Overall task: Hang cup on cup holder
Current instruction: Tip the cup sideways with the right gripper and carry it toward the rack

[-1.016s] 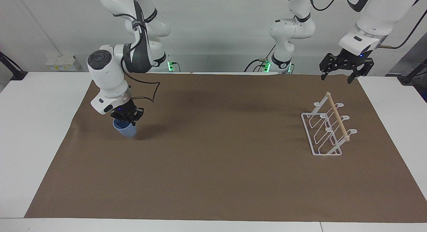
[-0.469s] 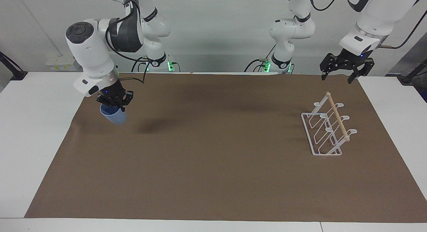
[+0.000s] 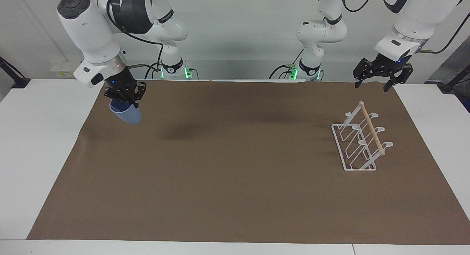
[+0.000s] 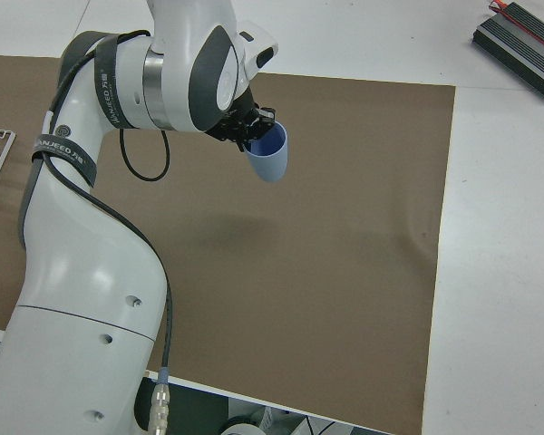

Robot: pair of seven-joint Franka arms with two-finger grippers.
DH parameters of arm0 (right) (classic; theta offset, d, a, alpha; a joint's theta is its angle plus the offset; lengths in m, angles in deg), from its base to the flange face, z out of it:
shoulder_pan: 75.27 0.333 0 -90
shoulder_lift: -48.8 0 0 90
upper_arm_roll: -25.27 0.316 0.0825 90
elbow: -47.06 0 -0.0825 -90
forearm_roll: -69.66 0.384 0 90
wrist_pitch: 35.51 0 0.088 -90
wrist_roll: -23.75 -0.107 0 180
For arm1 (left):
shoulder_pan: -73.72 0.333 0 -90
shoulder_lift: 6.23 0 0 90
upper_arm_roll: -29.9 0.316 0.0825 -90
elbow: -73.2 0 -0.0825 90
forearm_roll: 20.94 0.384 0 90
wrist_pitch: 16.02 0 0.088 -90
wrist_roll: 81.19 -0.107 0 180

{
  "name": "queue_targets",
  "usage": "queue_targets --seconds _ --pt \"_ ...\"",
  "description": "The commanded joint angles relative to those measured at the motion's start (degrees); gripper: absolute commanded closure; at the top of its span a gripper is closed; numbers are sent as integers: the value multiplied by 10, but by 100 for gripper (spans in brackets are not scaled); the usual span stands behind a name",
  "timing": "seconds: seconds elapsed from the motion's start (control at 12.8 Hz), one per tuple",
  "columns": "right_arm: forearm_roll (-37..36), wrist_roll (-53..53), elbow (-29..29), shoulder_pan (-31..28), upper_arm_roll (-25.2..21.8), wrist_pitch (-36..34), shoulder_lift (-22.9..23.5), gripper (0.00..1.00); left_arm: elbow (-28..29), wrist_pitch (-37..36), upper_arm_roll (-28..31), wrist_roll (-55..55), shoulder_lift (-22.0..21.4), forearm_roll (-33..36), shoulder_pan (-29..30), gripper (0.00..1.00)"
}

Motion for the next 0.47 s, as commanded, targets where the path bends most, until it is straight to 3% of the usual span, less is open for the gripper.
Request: queue_targets --seconds 0.0,0.16,0.39 --pt "77 19 19 -9 -1 -19 2 100 14 9 1 -2 -13 2 1 0" --pt "167 19 19 -12 -7 -14 -1 100 13 14 1 -1 -12 2 1 0" --pt "221 12 16 -2 -1 14 -2 100 13 22 0 -1 -12 2 1 0"
